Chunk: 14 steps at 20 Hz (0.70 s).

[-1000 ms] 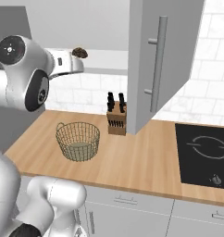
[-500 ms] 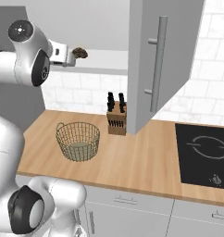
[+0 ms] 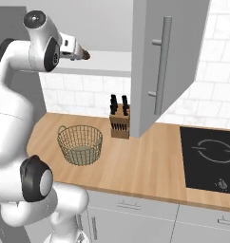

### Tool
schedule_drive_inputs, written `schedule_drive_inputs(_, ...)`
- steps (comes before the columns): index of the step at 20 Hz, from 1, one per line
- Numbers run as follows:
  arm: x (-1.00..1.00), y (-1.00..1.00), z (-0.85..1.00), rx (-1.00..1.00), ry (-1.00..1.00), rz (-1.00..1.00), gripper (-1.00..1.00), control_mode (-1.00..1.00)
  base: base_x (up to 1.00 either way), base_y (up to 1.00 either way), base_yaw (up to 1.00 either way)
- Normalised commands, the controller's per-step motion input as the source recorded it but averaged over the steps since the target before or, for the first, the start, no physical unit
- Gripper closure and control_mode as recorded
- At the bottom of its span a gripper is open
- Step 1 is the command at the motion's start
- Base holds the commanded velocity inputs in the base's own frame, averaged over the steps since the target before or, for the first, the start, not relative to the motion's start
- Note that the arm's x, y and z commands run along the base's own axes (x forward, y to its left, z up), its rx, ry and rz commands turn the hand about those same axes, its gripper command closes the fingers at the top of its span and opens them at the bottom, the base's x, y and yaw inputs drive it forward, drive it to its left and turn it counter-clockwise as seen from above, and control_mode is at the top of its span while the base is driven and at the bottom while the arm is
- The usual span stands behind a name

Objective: Open the cabinet, pick up the bread from the cabinet and place it in the basket. Then move the basket to the dining counter.

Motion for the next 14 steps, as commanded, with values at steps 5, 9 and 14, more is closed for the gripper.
schedule_drive_inputs(5, 0.59, 0.10, -0.18, -0.01, -0.04, 0.00, -1.00, -1.00, 0.00, 0.00, 0.00)
schedule_drive_inputs(9, 0.49, 0.03, -0.03, -0.02, -0.04, 0.00, -1.00, -1.00, 0.00, 0.00, 0.00)
schedule_drive_inputs(14, 0.30, 0.00, 0.00, -0.02, -0.01, 0.00, -1.00, -1.00, 0.00, 0.00, 0.00)
